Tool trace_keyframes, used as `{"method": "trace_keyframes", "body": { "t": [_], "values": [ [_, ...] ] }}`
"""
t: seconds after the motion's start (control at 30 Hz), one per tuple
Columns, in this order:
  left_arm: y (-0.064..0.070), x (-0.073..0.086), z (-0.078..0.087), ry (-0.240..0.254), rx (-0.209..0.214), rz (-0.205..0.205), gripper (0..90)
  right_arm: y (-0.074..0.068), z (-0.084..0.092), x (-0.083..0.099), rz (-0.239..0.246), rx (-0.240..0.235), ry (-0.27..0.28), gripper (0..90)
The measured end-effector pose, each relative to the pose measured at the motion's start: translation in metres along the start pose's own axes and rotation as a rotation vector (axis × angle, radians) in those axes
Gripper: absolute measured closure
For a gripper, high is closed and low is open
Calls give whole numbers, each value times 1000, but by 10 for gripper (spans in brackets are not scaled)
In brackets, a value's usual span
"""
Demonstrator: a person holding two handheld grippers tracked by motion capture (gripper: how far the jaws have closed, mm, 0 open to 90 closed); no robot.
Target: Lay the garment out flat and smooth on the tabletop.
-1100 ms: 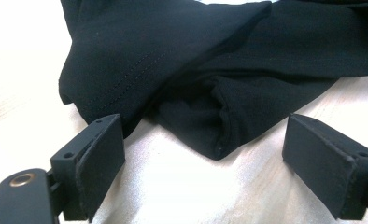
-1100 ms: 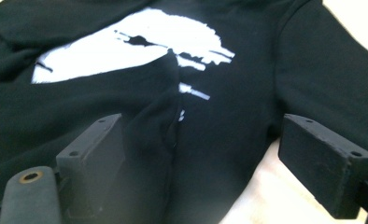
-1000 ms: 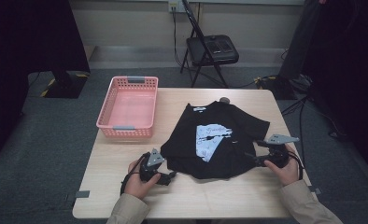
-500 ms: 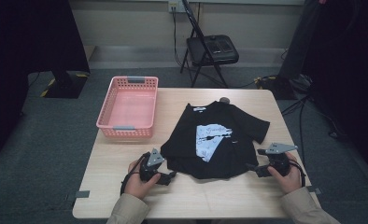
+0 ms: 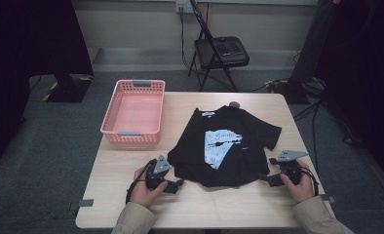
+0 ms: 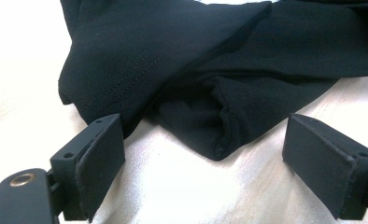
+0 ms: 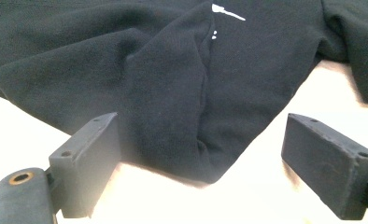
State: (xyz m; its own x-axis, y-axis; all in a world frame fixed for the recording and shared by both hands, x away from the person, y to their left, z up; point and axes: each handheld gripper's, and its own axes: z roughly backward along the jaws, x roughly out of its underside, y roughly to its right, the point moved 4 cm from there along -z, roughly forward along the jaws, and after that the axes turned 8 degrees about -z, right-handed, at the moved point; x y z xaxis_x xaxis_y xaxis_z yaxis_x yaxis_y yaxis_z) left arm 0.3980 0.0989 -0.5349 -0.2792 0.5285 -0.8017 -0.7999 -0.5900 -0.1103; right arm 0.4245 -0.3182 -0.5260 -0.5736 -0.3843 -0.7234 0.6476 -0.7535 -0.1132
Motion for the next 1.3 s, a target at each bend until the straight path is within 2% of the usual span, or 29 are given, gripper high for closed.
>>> {"method": "trace_keyframes", "body": {
  "t": [0.27, 0.37, 0.43, 0.63, 0.83, 1.03, 1.3],
  "values": [
    [1, 0, 3, -4, 1, 3, 160, 0, 0, 0, 1, -1, 0, 113],
    [2, -4, 7, 27, 12, 27, 159, 0, 0, 0, 1, -1, 0, 113],
    [3, -7, 10, 36, 16, 21, 158, 0, 0, 0, 1, -2, 0, 113],
    [3, -21, 16, 63, 10, 4, 157, 0, 0, 0, 1, -2, 0, 112],
    [7, -34, 15, 78, 28, 5, 159, 0, 0, 0, 1, -2, 0, 112],
    [6, -46, 16, 103, 20, 2, 157, 0, 0, 0, 1, -2, 0, 113],
    [5, -65, 6, 90, 20, -22, 160, 0, 0, 0, 2, -2, 0, 112]
  ]
}}
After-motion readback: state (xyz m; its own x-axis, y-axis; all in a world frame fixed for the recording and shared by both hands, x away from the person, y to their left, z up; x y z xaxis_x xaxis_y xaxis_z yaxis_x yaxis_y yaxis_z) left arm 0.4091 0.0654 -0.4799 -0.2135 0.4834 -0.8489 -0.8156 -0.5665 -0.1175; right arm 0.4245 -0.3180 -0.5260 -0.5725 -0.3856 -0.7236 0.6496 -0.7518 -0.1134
